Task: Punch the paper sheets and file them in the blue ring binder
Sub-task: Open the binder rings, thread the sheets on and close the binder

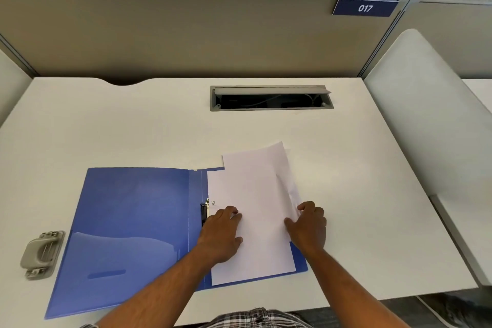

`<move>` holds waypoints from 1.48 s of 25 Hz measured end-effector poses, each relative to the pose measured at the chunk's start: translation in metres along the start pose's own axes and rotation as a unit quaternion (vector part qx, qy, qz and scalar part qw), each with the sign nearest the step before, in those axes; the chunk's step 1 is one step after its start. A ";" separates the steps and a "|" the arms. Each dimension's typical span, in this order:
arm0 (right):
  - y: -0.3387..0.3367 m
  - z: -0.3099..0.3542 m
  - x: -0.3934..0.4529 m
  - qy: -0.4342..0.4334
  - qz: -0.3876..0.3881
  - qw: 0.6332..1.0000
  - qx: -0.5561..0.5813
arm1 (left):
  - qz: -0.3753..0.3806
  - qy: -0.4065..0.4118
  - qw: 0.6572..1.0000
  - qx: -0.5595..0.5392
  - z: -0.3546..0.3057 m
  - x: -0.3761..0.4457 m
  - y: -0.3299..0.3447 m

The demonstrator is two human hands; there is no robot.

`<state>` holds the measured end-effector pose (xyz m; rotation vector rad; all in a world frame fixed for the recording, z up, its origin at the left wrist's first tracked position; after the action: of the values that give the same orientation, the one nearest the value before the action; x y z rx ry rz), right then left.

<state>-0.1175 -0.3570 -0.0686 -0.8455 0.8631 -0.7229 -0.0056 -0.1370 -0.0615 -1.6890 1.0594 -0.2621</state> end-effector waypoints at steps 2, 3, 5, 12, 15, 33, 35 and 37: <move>-0.001 0.000 -0.007 0.001 -0.019 0.999 -0.039 | 0.001 -0.002 1.000 -0.002 0.000 0.000 0.000; 0.000 0.001 -0.009 0.001 -0.018 0.999 -0.041 | -0.001 -0.003 1.000 -0.005 0.000 -0.001 0.000; 0.003 0.004 -0.011 0.004 -0.005 1.000 -0.020 | -0.001 -0.007 1.000 -0.010 0.000 0.000 0.000; 0.004 -0.004 0.001 0.051 0.072 0.992 0.089 | 0.003 -0.007 1.000 0.000 0.000 0.000 0.002; -0.003 -0.008 0.005 0.035 0.082 0.988 0.128 | 0.000 -0.003 1.000 0.001 0.001 0.000 0.001; -0.083 -0.061 0.041 0.078 -0.149 0.936 0.310 | -0.012 0.016 1.000 -0.013 0.004 -0.002 -0.002; -0.081 -0.058 0.039 0.085 -0.154 0.908 0.381 | -0.011 0.013 1.000 -0.019 0.005 -0.002 -0.003; -0.079 -0.049 0.033 0.080 -0.157 0.886 0.429 | -0.009 0.018 1.000 -0.018 0.006 -0.001 -0.003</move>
<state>-0.1604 -0.4373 -0.0312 -0.1165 0.4548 -1.3406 -0.0012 -0.1321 -0.0613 -1.7331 1.0814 -0.2863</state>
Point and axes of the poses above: each hand's wrist, its own x-axis towards the middle knuckle, its own y-axis out of the palm, z = x × y, the point moved 8 cm from there along x, towards the middle knuckle, and after that the axes turned 5 degrees about y, right-handed, at the moved point
